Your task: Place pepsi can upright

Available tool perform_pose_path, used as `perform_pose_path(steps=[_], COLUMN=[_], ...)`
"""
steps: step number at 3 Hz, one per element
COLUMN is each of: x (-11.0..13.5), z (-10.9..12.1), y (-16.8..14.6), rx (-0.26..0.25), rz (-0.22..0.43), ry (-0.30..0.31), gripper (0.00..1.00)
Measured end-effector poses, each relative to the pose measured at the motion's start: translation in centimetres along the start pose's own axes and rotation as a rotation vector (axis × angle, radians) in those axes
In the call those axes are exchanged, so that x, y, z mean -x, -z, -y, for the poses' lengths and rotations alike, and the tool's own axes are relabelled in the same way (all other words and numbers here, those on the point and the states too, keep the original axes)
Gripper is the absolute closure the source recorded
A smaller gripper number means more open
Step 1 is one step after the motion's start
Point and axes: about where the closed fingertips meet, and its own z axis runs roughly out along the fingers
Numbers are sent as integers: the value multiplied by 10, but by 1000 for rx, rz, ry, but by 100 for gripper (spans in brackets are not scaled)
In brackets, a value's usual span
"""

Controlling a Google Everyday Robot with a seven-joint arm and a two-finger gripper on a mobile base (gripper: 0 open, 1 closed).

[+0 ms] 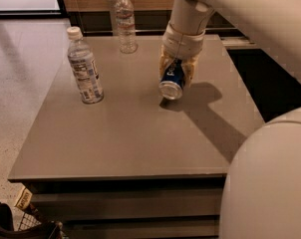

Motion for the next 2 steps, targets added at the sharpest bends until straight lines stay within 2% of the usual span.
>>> perform_pose_path(steps=[1, 2], x=[16, 21], z=[14, 24], y=[41, 74], rx=[79, 181], rz=[123, 265], ry=[48, 134], gripper=[100, 100])
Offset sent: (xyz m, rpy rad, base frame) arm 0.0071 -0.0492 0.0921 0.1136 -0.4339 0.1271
